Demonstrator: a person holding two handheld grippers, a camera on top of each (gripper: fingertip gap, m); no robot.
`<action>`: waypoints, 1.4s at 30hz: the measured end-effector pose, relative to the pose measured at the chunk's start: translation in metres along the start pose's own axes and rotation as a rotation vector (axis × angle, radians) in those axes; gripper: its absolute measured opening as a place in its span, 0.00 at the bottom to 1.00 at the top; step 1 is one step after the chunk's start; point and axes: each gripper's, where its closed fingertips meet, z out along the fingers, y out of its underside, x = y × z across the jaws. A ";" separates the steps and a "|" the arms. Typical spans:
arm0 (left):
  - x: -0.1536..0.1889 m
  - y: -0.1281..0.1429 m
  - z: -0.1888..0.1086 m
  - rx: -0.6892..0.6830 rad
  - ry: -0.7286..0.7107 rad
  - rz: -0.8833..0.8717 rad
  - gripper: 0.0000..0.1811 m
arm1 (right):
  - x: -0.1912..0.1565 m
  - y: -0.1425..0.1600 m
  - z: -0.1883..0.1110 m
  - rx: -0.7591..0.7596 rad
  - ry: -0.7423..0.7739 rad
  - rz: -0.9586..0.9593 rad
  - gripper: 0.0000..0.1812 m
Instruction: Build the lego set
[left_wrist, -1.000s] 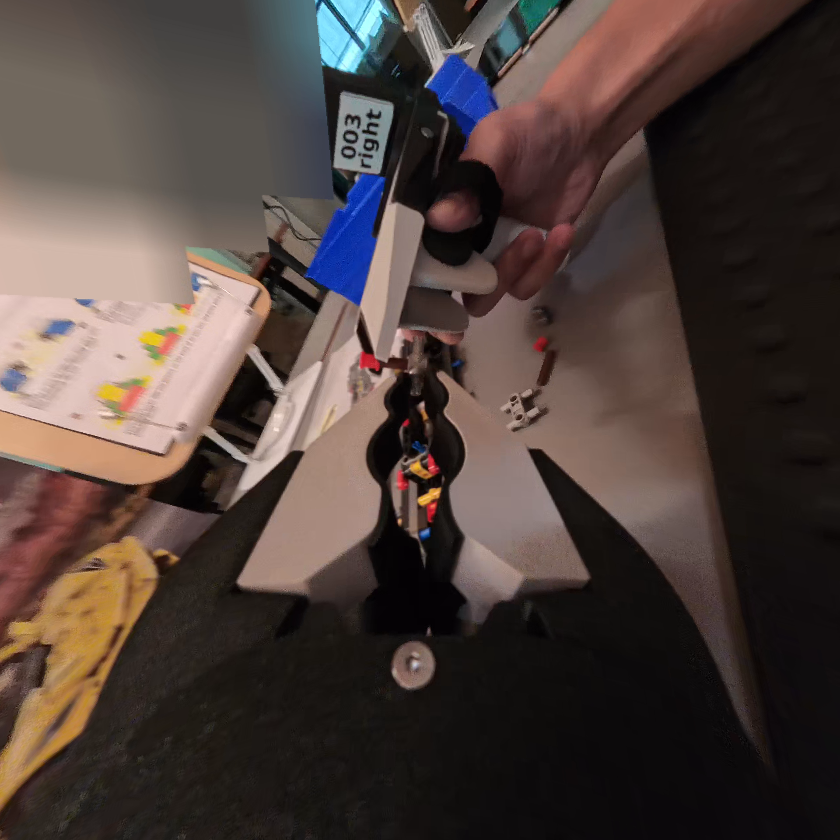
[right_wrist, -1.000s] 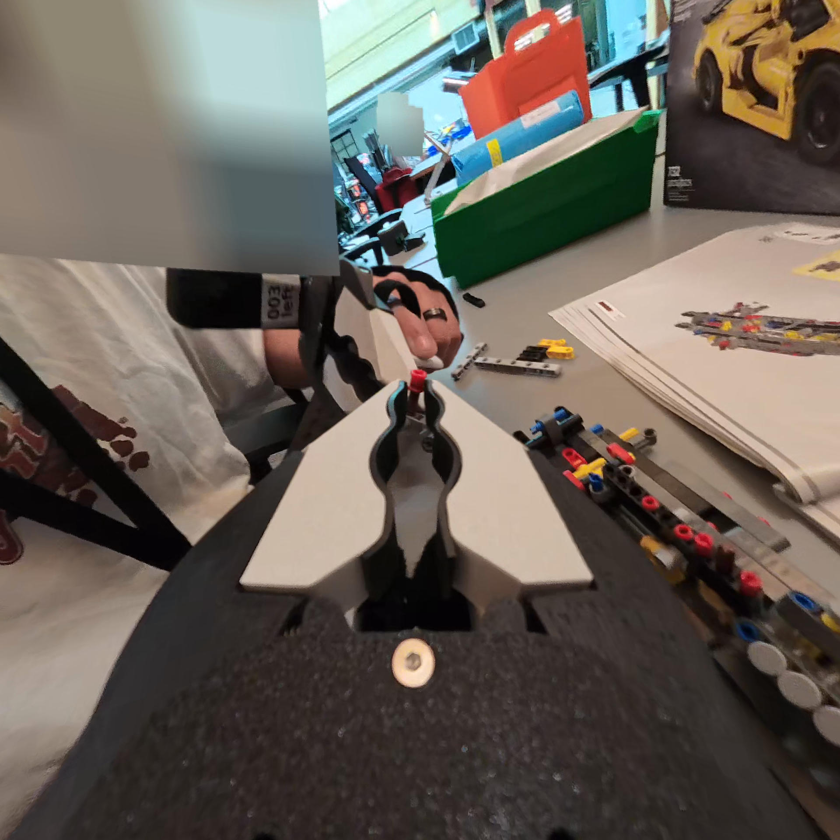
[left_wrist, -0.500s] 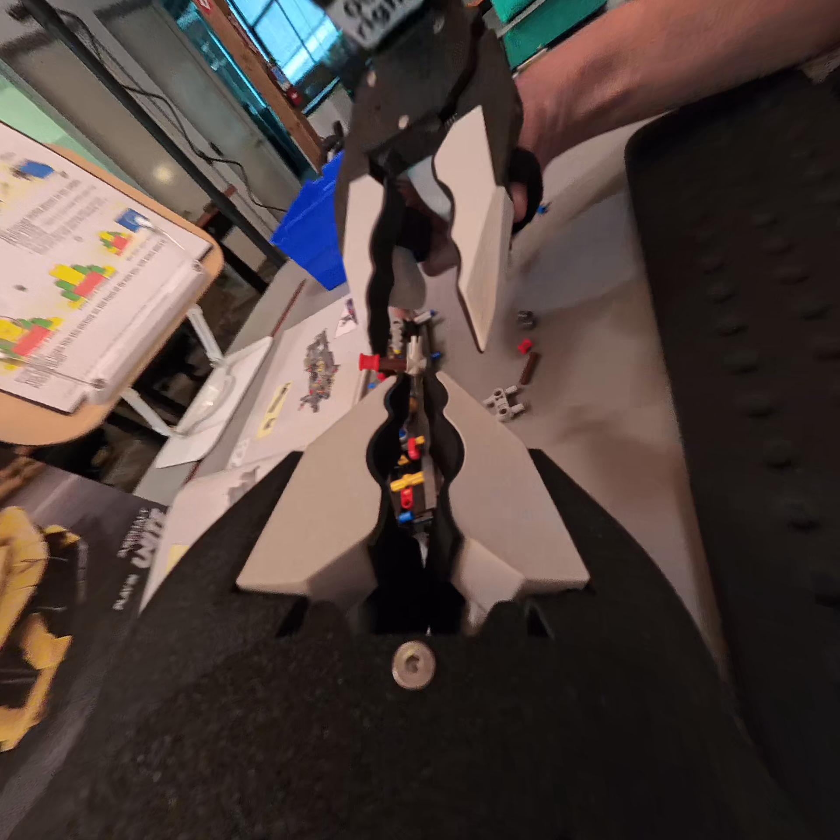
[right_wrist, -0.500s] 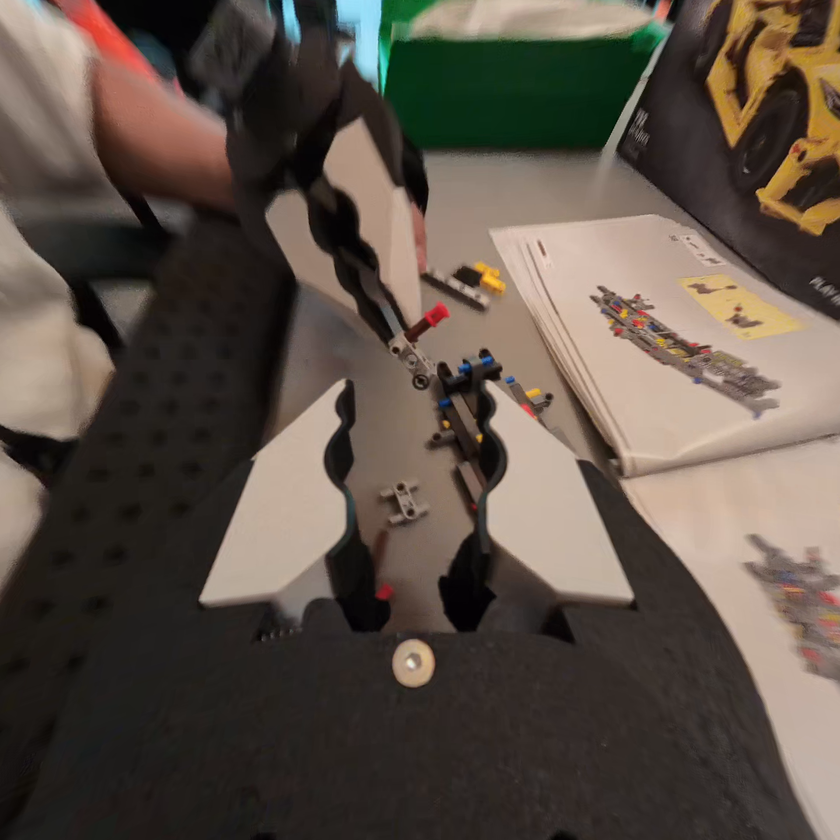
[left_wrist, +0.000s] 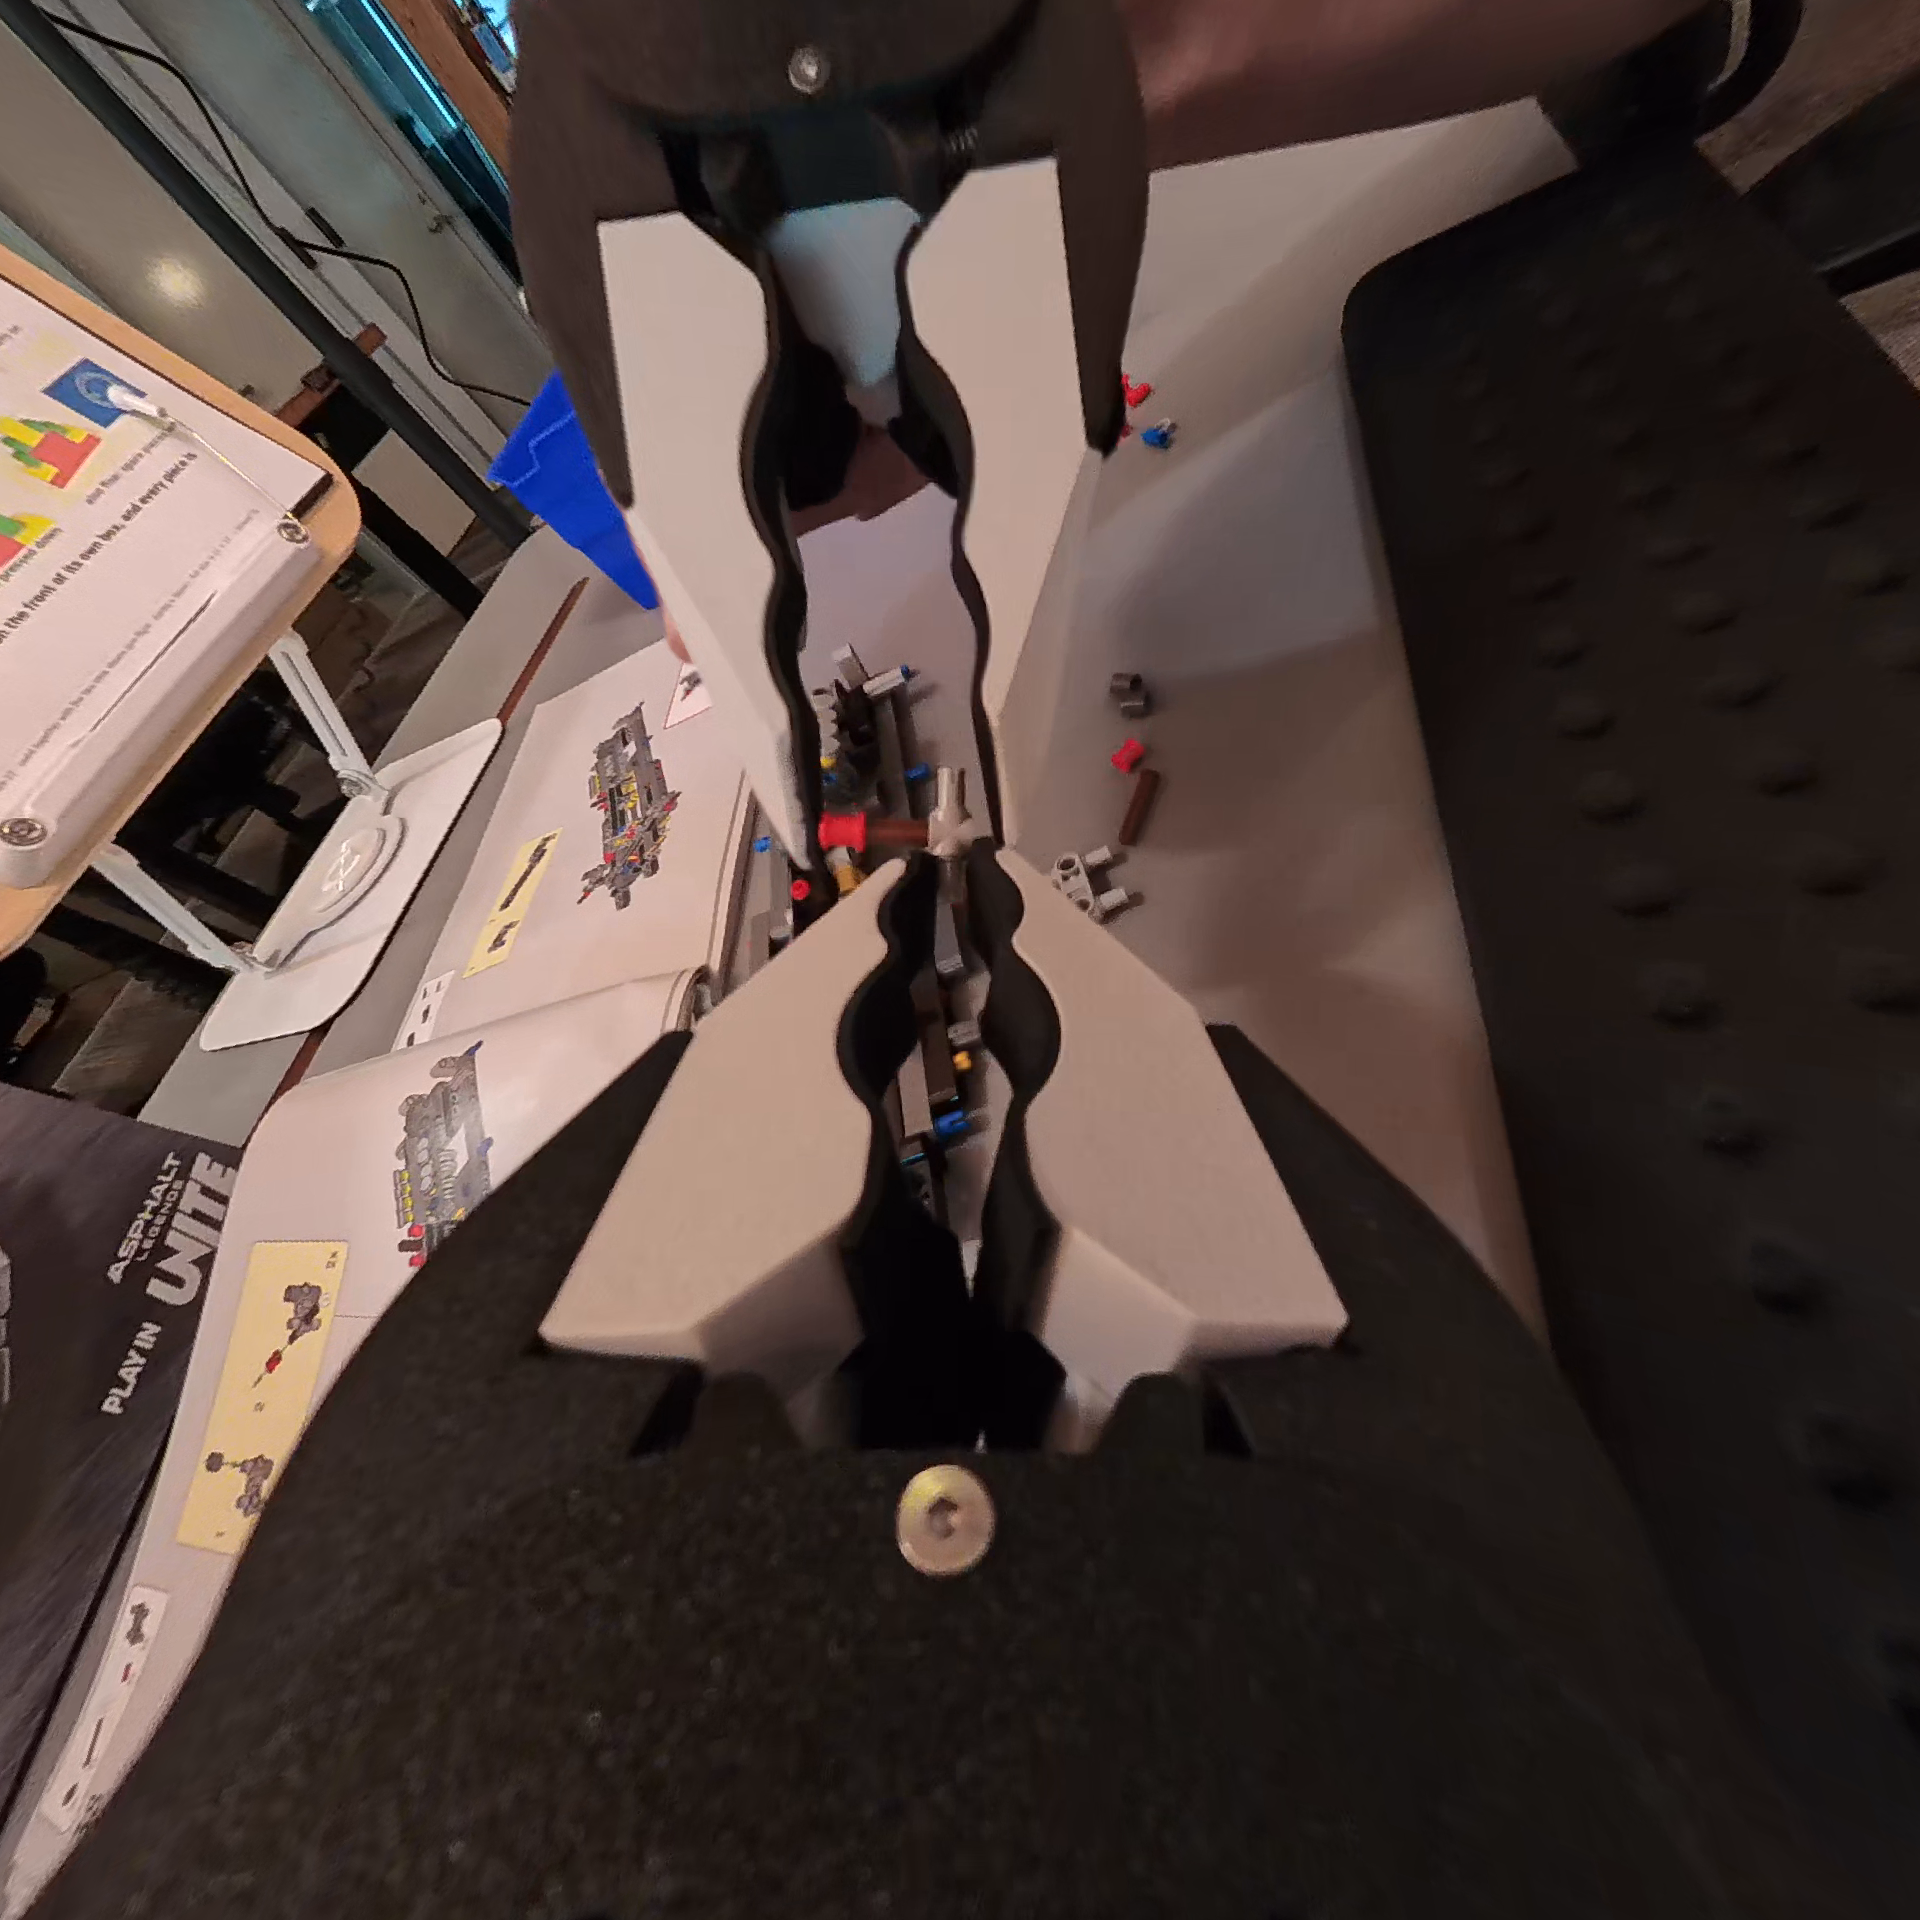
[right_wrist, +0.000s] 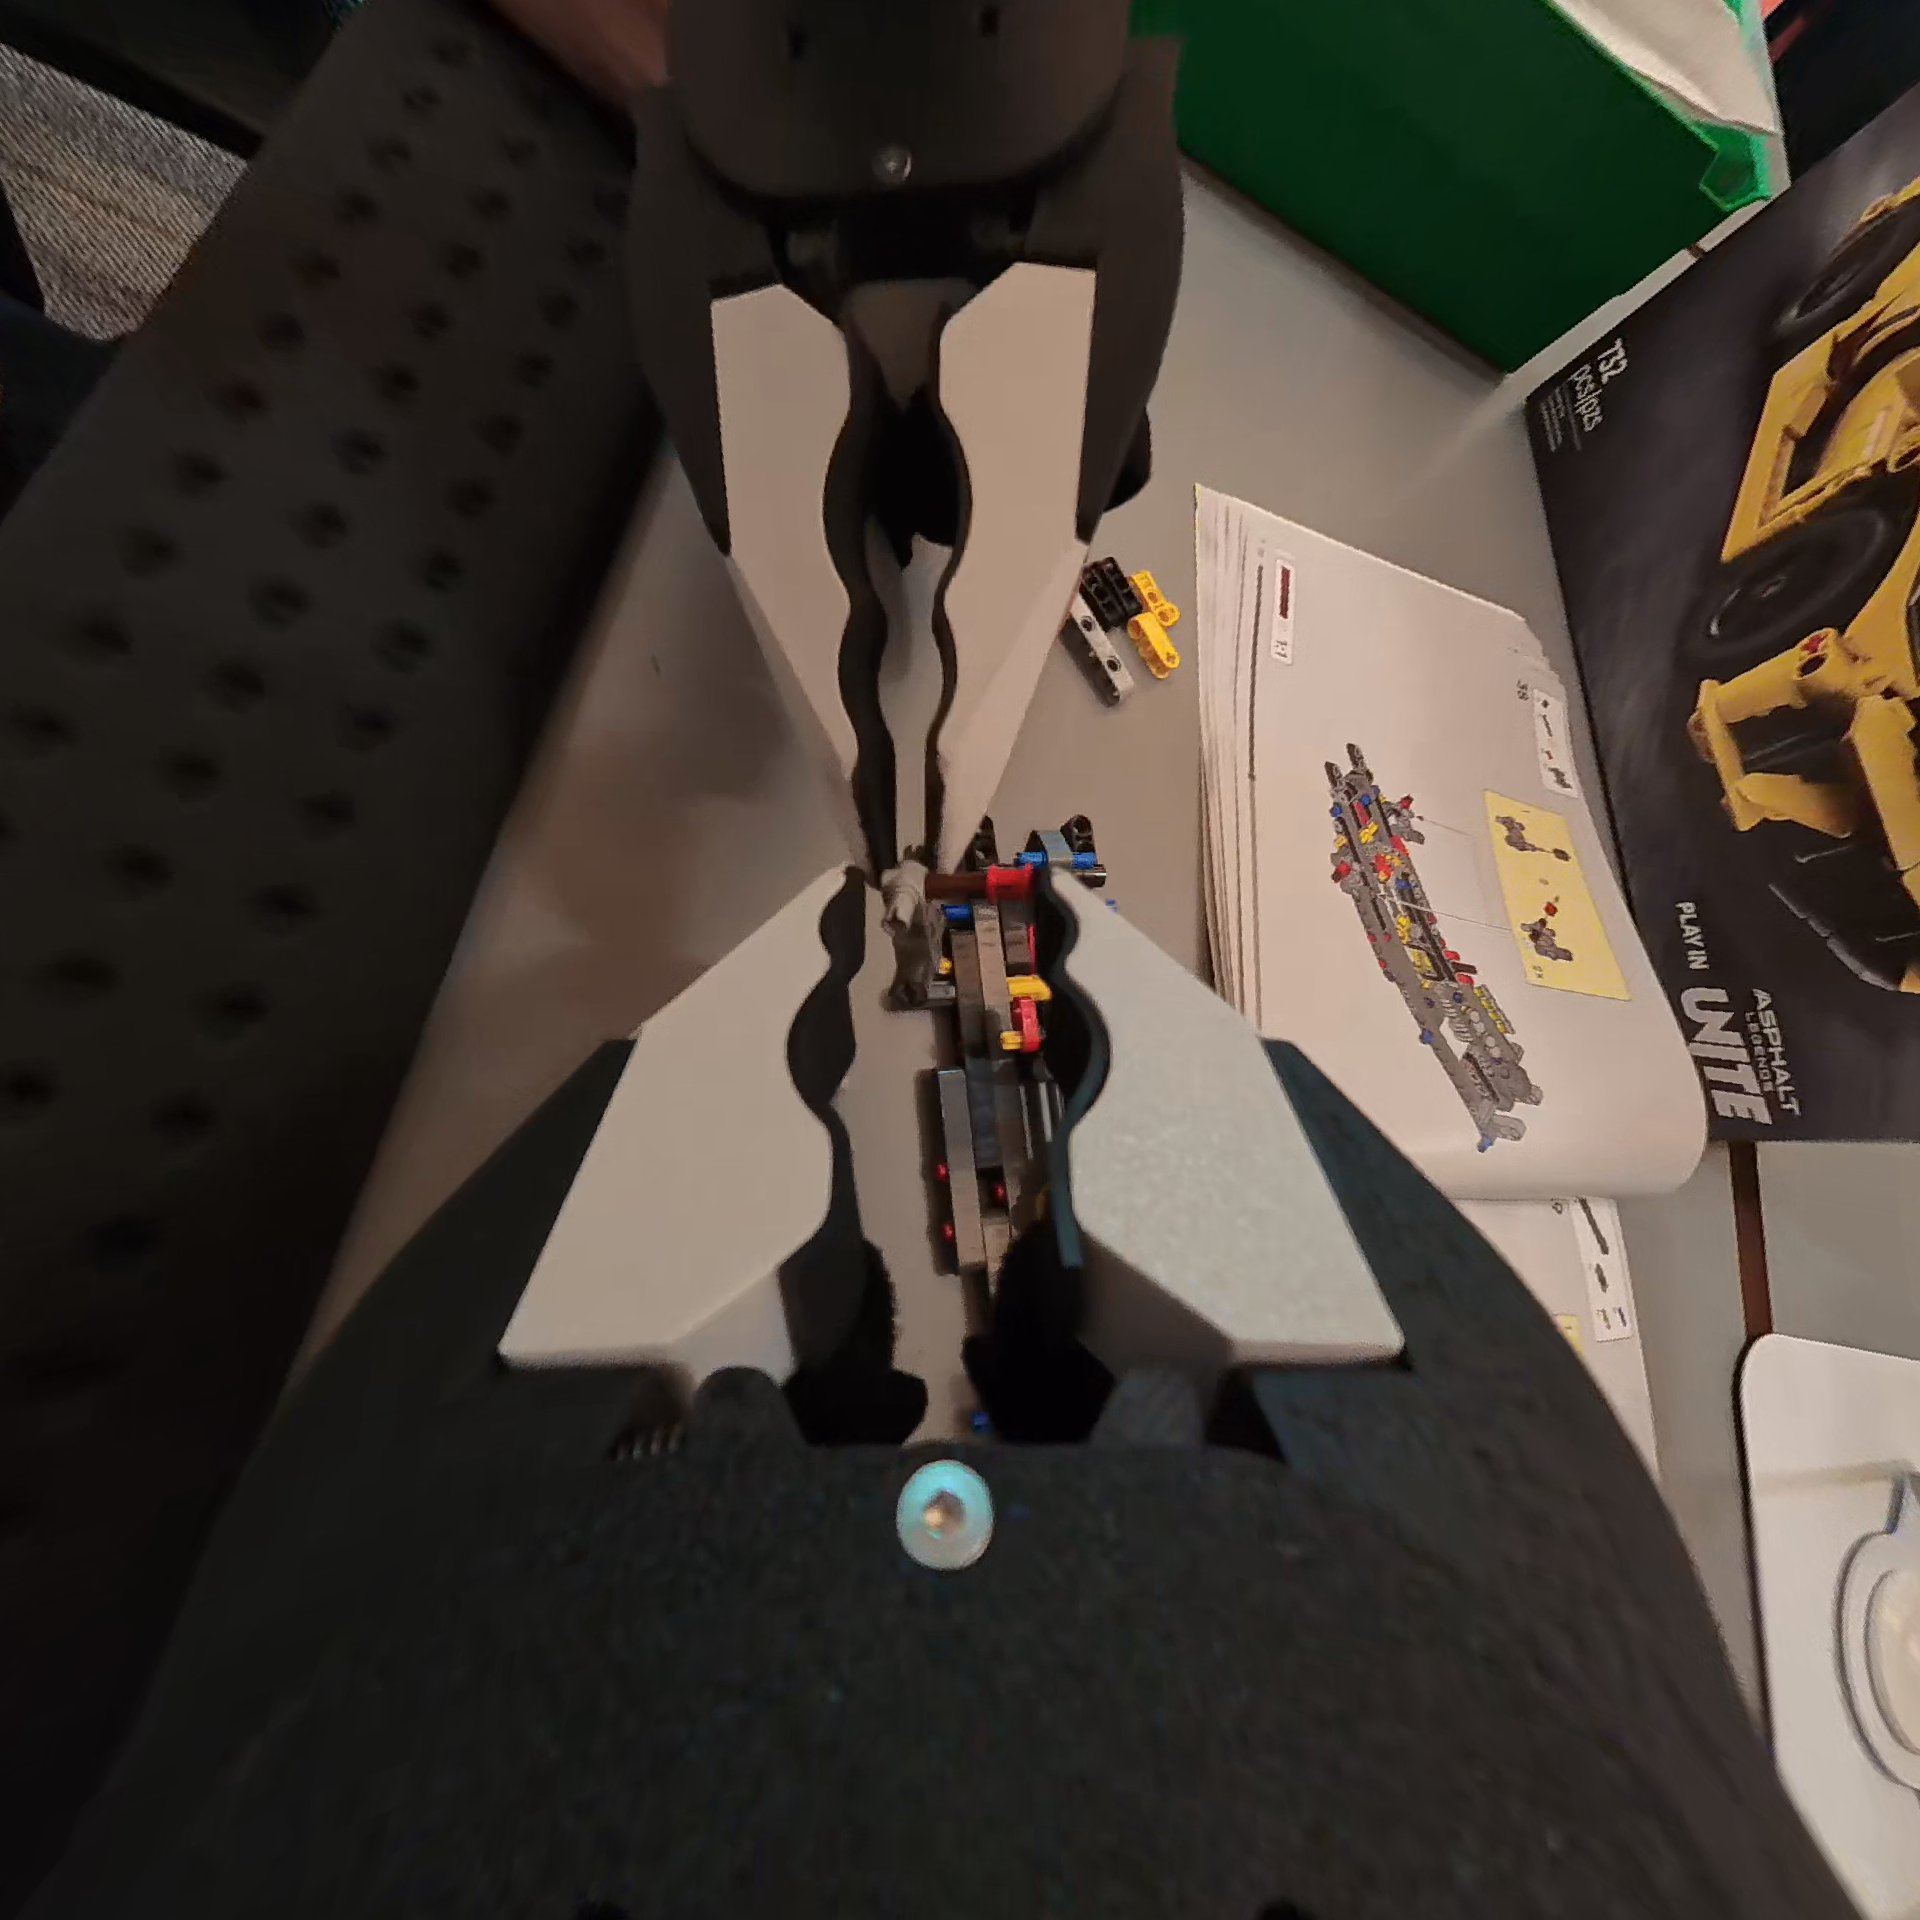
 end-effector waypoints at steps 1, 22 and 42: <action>0.000 0.001 0.000 -0.005 -0.001 0.000 0.03 | 0.000 0.001 0.001 -0.006 0.008 -0.009 0.17; -0.001 0.002 -0.001 -0.031 -0.010 -0.015 0.02 | -0.001 0.002 0.001 0.044 -0.009 0.118 0.13; -0.002 0.002 0.000 0.005 0.067 -0.186 0.03 | 0.000 0.009 0.003 0.203 0.103 0.231 0.09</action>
